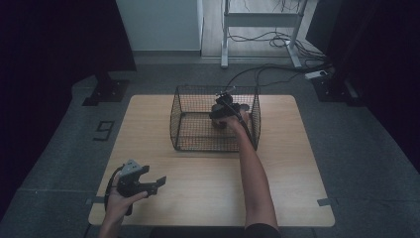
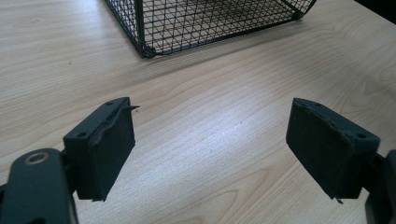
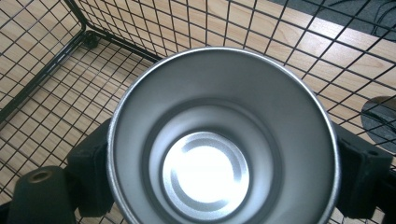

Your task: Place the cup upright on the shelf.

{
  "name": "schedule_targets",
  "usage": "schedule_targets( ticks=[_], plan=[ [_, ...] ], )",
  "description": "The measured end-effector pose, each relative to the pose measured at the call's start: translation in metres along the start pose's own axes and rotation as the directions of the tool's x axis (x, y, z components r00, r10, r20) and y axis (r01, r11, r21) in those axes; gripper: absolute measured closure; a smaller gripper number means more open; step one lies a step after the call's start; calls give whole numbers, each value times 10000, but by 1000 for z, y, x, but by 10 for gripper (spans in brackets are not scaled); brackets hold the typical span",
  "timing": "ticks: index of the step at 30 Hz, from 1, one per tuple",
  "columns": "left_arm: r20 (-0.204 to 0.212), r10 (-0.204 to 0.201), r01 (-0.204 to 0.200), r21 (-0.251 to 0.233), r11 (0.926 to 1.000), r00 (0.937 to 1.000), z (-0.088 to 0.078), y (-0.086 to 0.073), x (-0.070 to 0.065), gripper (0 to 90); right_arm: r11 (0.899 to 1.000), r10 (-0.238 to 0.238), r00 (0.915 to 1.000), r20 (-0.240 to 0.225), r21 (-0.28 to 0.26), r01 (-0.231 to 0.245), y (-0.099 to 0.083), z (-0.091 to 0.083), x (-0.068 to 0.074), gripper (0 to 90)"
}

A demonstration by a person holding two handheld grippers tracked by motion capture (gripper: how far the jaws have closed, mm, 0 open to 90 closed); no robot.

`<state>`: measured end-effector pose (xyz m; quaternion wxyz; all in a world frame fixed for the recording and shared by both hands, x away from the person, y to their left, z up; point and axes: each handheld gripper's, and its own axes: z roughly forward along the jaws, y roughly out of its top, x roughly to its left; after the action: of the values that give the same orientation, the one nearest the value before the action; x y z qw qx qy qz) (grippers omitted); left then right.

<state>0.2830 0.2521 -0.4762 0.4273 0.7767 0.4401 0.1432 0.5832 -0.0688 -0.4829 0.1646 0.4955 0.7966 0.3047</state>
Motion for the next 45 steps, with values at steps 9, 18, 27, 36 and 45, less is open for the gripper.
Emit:
schedule_targets(
  ticks=[9,18,27,36,45],
  plan=[
    [5,12,-12,-11,10000,10000,-1,0,0,157,9979,-433,9991,47,485,430,-2,-4,0,129],
    [2,22,-22,-38,10000,10000,-1,1,0,157,9959,-607,9981,120,684,597,-4,-8,-2,118],
    [9,37,-37,-49,10000,10000,-1,1,0,157,9998,-220,9997,-140,29,221,-3,-24,-5,58],
    [7,77,-77,-19,10000,10000,-1,2,-2,157,9951,-303,9995,-122,-946,290,-5,-58,-2,46],
    [-39,72,-72,-11,10000,10000,-1,2,-3,157,9758,-520,9963,-681,-2158,362,-28,-113,6,83]
  ],
)
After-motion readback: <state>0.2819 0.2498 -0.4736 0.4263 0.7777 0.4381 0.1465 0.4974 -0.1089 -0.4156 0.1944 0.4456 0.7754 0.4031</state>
